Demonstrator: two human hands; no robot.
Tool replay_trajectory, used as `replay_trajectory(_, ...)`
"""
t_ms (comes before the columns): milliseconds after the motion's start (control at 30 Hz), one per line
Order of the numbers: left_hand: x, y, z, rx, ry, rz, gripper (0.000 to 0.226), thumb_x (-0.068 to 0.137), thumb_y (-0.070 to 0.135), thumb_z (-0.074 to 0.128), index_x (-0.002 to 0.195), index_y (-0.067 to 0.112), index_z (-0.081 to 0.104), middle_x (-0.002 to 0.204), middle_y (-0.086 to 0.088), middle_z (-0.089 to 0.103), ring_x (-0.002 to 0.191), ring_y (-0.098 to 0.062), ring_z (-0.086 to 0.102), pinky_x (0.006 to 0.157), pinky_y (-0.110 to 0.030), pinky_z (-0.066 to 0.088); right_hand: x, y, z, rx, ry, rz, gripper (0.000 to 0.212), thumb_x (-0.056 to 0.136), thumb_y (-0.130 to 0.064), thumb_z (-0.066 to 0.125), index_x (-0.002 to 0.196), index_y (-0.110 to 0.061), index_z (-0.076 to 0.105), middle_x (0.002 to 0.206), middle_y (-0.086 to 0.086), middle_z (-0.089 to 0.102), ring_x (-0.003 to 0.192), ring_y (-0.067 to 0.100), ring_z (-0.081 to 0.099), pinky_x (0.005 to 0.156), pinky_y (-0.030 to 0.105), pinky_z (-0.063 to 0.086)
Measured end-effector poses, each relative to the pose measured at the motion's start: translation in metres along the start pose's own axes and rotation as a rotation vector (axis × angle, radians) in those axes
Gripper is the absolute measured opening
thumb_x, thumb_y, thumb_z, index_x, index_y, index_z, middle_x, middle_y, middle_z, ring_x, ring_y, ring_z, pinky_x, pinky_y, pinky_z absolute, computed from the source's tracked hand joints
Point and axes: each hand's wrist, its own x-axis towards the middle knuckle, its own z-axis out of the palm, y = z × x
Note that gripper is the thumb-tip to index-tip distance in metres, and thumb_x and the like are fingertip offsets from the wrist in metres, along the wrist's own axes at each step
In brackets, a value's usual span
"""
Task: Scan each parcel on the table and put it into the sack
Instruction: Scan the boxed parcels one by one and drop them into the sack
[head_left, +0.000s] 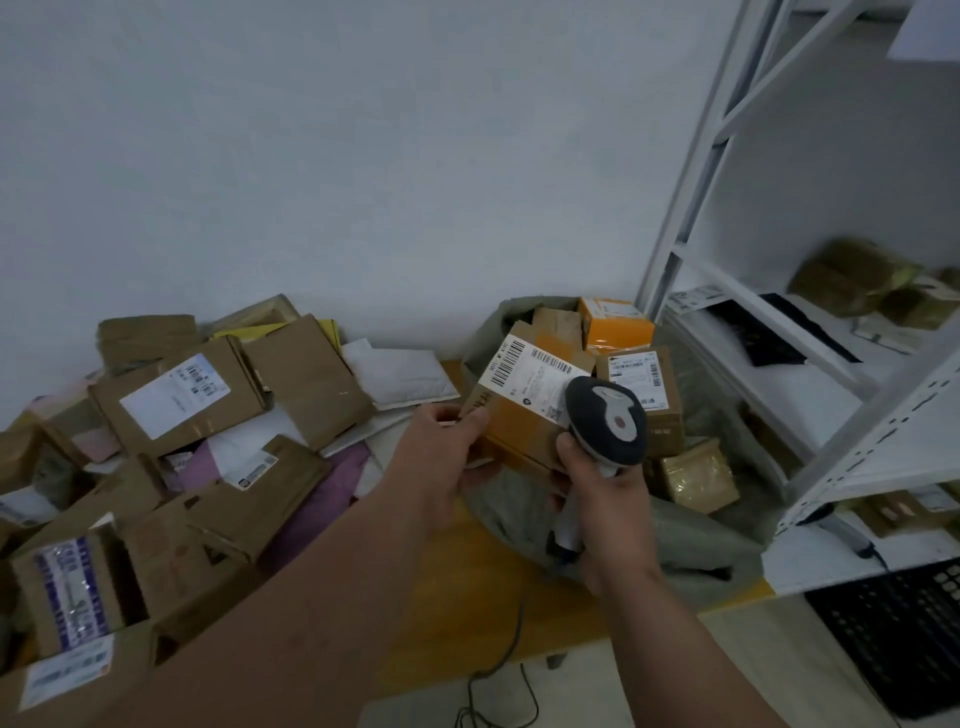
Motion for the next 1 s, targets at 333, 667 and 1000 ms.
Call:
replay_trajectory(333, 0.073, 0.003, 0.051, 0.768, 0.157, 0.198, 0.046, 0.088, 0.066, 0.045, 0.124, 0.039, 0.057, 0.139, -0.001, 0.047, 0.127, -0.027, 0.043, 0.107, -0.052, 0.037, 0.096, -0.017, -0.055, 0.010, 0.163, 0.068, 0.049, 0.080, -0.012, 0.078, 0.123, -0.020, 0.057, 0.108, 0.006, 0.072, 0.096, 0.025, 0.070, 0.082, 0.043, 0.058)
replay_trajectory(667, 0.127, 0.012, 0.050, 0.710, 0.437, 0.171, 0.040, 0.100, 0.034, 0.043, 0.126, 0.006, 0.054, 0.131, -0.017, 0.052, 0.115, -0.032, 0.052, 0.103, -0.048, 0.043, 0.174, -0.014, -0.051, -0.250, -0.009, 0.178, 0.039, 0.083, -0.017, 0.075, 0.115, -0.024, 0.053, 0.097, -0.002, 0.064, 0.092, 0.021, 0.065, 0.084, 0.044, 0.059)
replay_trajectory(1000, 0.124, 0.020, 0.031, 0.872, 0.437, 0.113, 0.058, 0.099, 0.033, 0.051, 0.150, 0.014, 0.033, 0.150, -0.014, 0.038, 0.134, -0.032, 0.040, 0.113, -0.045, 0.034, 0.177, -0.004, -0.017, -0.263, -0.377, 0.437, 0.054, 0.085, -0.024, 0.077, 0.133, -0.023, 0.053, 0.119, 0.005, 0.064, 0.108, 0.026, 0.062, 0.098, 0.045, 0.054)
